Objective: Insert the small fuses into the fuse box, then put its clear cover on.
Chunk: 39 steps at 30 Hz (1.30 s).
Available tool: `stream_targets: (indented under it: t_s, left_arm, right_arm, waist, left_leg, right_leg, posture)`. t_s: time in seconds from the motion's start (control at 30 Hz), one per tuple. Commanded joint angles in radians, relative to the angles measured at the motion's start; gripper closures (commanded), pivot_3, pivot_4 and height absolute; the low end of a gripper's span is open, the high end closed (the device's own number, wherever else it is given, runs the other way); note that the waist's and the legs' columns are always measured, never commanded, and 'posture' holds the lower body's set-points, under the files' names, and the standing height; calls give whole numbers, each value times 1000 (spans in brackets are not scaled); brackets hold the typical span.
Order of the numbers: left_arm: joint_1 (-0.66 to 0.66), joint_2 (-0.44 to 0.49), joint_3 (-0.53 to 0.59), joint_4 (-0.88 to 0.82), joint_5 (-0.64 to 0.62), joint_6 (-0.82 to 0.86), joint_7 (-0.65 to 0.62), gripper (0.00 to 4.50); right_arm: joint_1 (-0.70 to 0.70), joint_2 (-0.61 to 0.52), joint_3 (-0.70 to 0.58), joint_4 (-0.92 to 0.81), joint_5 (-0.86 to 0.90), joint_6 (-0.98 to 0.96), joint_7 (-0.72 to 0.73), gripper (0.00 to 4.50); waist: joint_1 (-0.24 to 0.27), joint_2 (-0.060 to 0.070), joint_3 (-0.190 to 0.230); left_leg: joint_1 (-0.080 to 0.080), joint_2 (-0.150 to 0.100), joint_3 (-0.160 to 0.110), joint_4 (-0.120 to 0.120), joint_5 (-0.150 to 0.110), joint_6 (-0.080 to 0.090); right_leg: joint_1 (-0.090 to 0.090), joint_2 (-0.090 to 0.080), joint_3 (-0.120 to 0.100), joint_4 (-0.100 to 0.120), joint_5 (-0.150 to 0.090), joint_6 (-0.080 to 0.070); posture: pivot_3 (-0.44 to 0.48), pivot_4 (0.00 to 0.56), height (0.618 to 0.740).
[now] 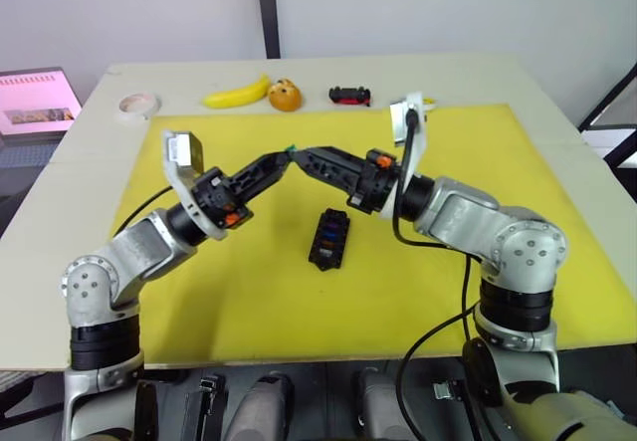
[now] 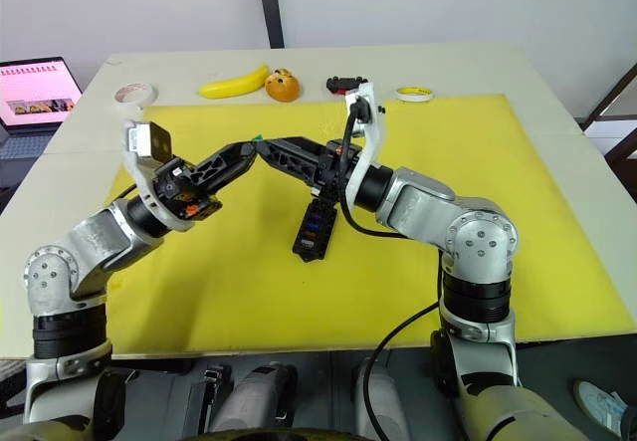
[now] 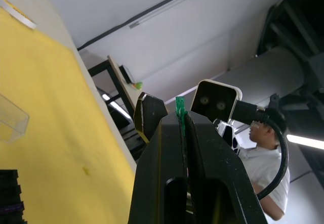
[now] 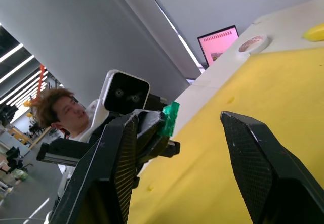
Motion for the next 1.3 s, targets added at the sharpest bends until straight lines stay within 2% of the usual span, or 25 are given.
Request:
stream_targets:
  t_s: [0.03,0.07,0.1,0.43,0.53,0.6,0.9,1.07,1.17,1.3]
  left_arm:
    - [-21,-3,7,-38,-18,-11,2,4500]
    - [-20,-4,7,-39,-18,-12,3,4500]
    - [-20,-6,7,-40,-18,-13,4,4500]
    - [-24,-20,3,-45,-18,-14,12,4500]
    - [-23,-21,3,-46,-18,-12,12,4500]
    - [-23,-19,2,-44,-18,-11,13,4500]
    - [-26,-17,-5,-40,-18,-12,15,4500]
    - [-27,21,-30,-30,-18,17,6,4500]
    - [-33,118,-24,-22,-18,72,-79,3490]
    - [-49,286,-25,10,32,146,-211,1519]
  right_arm:
    - [-11,-2,3,-17,41,-20,-8,2260]
    - [-11,-4,4,-17,46,-19,-10,2492]
    - [-11,-7,6,-16,51,-16,-10,2941]
    - [-9,-15,21,-11,85,-23,-29,2941]
    - [-8,-15,20,-9,98,-28,-38,3664]
    - [-9,-18,20,-8,110,-34,-43,4470]
    - [-5,-43,30,-11,147,-52,-55,4470]
    - [-8,-56,36,-8,189,-52,-62,4470]
    - [-13,-87,37,-6,218,-40,-61,4500]
    - [-28,-158,40,-2,246,-16,-30,4500]
  waist:
    - [0,0,0]
    - [0,0,0]
    - [0,0,0]
    - [0,0,0]
    - [0,0,0]
    - [0,0,0]
    - [0,0,0]
    - [0,0,0]
    - [0,0,0]
    - [-2,0,0]
  left_leg:
    - [0,0,0,0,0,0]
    - [0,0,0,0,0,0]
    - [0,0,0,0,0,0]
    - [0,0,0,0,0,0]
    - [0,0,0,0,0,0]
    - [0,0,0,0,0,0]
    - [0,0,0,0,0,0]
    - [0,0,0,0,0,0]
    - [0,0,0,0,0,0]
    - [-1,0,0,0,0,1]
  right_leg:
    - [0,0,0,0,0,0]
    - [0,0,0,0,0,0]
    - [0,0,0,0,0,0]
    - [0,0,0,0,0,0]
    - [0,0,0,0,0,0]
    - [0,0,0,0,0,0]
    - [0,0,0,0,0,0]
    - [0,0,0,0,0,0]
    - [0,0,0,0,0,0]
    - [0,1,0,0,0,0]
  posture:
    - [0,150,740]
    - [0,150,740]
    - [0,150,740]
    - [0,150,740]
    - [0,150,740]
    - [0,150,740]
    - [0,150,740]
    - [0,150,740]
    - [0,150,740]
    - [0,150,740]
